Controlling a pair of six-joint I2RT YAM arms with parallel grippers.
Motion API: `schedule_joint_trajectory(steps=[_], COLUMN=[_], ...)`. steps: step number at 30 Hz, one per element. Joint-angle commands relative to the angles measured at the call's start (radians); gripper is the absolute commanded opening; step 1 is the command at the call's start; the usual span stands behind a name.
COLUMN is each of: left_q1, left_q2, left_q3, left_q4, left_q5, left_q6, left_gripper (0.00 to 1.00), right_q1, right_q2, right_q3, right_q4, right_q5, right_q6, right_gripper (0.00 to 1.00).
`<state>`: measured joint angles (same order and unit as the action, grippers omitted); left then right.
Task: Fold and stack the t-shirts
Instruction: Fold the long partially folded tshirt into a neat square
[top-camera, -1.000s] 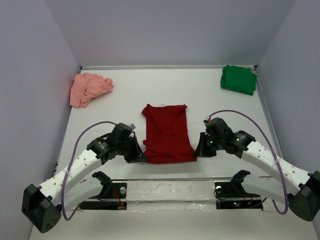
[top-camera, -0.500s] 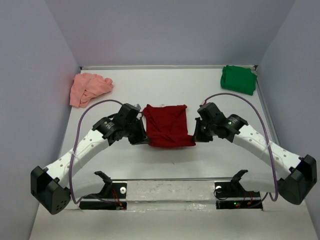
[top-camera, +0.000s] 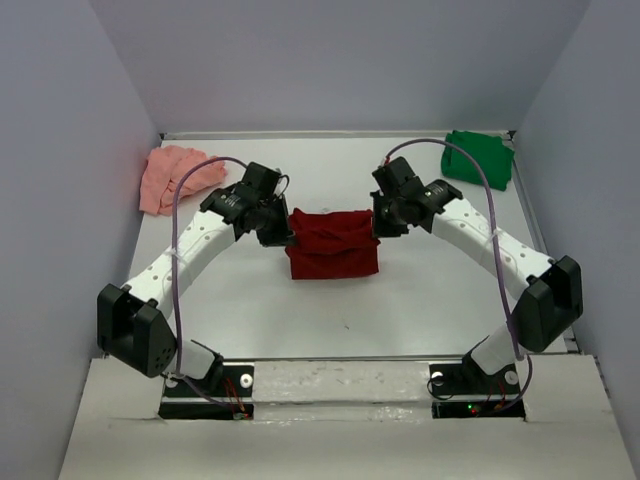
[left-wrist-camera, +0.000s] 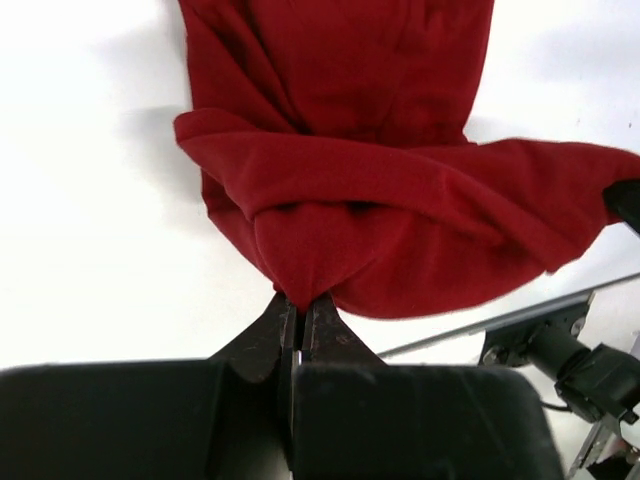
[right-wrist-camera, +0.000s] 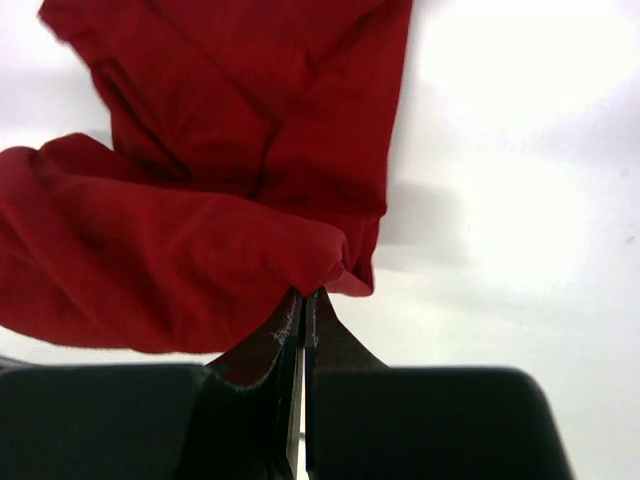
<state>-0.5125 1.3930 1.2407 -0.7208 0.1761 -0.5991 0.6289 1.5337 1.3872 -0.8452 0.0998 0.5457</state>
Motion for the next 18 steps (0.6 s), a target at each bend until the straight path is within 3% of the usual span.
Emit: schedule_joint_trajectory(steps=[1,18], left_q1=[0.052,0.123], left_q2=[0.041,0.273], left_q3=[0.092,0.290], left_q4=[0.007,0.011], left_q5=[0.013,0.045], left_q6=[0.088,0.151], left_gripper=[0.00,0.00], right_q1=[-0.067,-0.163], right_q2=[0.067,0.364], right_q3=[0.110,0.374], right_q4=[0.014,0.015], right_q5=[0.020,-0.129], right_q6=[-0.088,-0.225], right_gripper=[0.00,0.00])
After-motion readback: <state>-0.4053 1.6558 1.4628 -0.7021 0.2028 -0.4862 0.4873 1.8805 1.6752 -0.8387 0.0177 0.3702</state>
